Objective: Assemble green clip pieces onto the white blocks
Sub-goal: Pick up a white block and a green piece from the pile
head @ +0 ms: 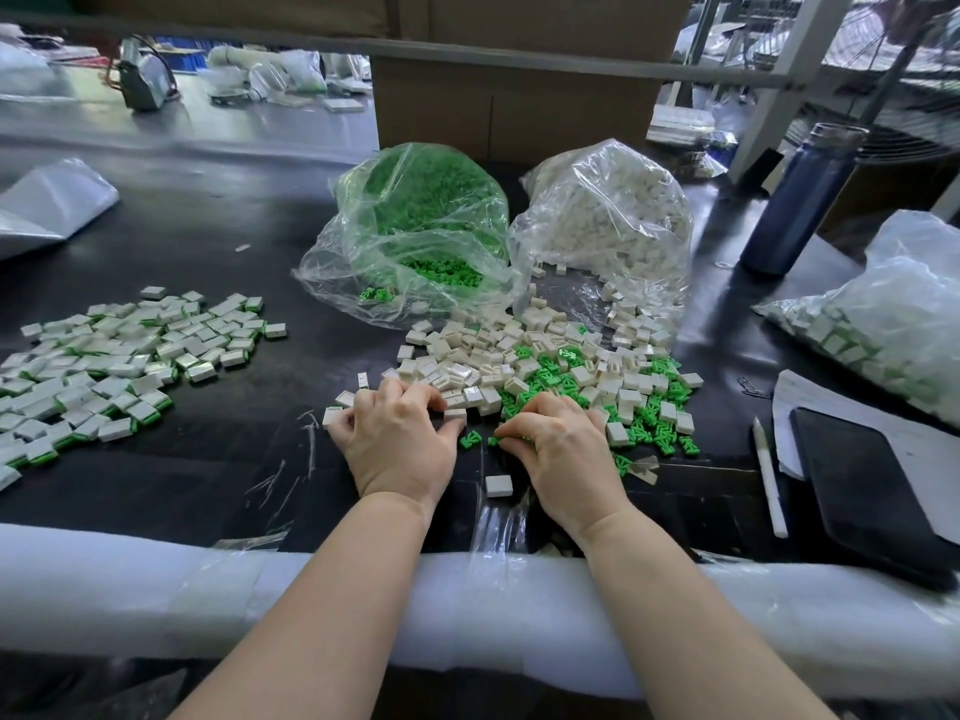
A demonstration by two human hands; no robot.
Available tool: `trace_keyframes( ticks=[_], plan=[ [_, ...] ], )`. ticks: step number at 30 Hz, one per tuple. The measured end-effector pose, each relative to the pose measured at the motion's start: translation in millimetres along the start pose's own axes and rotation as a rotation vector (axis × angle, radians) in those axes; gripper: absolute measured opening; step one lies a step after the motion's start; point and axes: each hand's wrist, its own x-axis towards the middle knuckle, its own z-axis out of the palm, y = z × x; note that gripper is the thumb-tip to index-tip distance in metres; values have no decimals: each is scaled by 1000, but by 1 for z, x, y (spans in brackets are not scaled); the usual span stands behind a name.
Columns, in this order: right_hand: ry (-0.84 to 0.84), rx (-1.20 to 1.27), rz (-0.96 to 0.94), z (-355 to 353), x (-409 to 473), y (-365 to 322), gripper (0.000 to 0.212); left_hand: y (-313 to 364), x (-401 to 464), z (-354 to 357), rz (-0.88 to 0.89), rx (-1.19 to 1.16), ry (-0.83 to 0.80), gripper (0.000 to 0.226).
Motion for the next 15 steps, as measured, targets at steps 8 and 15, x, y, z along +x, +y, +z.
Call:
trace_keyframes(
  ticks=[8, 15],
  plan=[
    [99, 139, 69, -1, 1, 2, 15, 0, 0, 0, 85, -77, 30, 15],
    [202, 321, 206, -5, 1, 4, 11, 11, -7, -7, 289, -700, -75, 14]
  ],
)
